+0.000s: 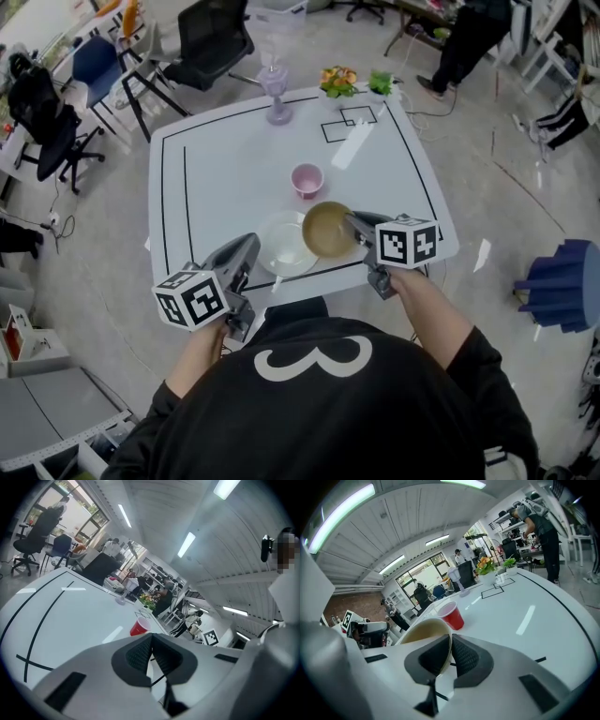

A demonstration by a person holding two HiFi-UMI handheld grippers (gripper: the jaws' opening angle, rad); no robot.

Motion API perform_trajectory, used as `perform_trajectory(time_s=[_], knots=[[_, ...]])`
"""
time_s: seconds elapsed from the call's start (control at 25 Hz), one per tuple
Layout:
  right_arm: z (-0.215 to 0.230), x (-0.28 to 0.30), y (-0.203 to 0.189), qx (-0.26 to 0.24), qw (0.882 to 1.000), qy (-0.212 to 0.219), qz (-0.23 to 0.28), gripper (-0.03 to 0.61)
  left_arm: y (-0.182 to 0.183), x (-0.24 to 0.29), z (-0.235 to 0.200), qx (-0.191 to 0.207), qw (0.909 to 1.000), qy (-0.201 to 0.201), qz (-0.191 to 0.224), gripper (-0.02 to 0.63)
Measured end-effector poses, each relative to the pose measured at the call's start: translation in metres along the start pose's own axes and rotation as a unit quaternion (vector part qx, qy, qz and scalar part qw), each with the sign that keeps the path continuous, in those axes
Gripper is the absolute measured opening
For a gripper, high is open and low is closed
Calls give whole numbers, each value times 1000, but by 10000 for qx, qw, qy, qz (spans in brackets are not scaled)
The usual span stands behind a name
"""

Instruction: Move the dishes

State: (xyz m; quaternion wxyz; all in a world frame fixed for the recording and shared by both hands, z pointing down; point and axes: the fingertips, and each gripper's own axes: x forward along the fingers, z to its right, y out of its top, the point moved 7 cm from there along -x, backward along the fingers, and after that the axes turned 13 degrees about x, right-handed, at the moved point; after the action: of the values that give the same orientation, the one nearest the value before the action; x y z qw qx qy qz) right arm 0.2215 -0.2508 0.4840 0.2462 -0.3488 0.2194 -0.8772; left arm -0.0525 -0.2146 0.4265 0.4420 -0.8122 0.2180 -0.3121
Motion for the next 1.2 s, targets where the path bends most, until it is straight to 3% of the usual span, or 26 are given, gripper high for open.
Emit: perform_trajectory(time_s=[0.8, 1.0, 1.2], knots=[[73, -32, 0, 551, 9914, -1108, 416, 31, 4, 22, 10, 117, 9991, -335, -245, 3], [78, -30, 1, 682, 9895, -1197, 433, 32, 6, 23, 6, 124, 9991, -327, -255, 3], [76, -33, 8, 802, 9882, -1172, 568, 80, 13, 24, 5, 162, 9989, -362, -256, 3]])
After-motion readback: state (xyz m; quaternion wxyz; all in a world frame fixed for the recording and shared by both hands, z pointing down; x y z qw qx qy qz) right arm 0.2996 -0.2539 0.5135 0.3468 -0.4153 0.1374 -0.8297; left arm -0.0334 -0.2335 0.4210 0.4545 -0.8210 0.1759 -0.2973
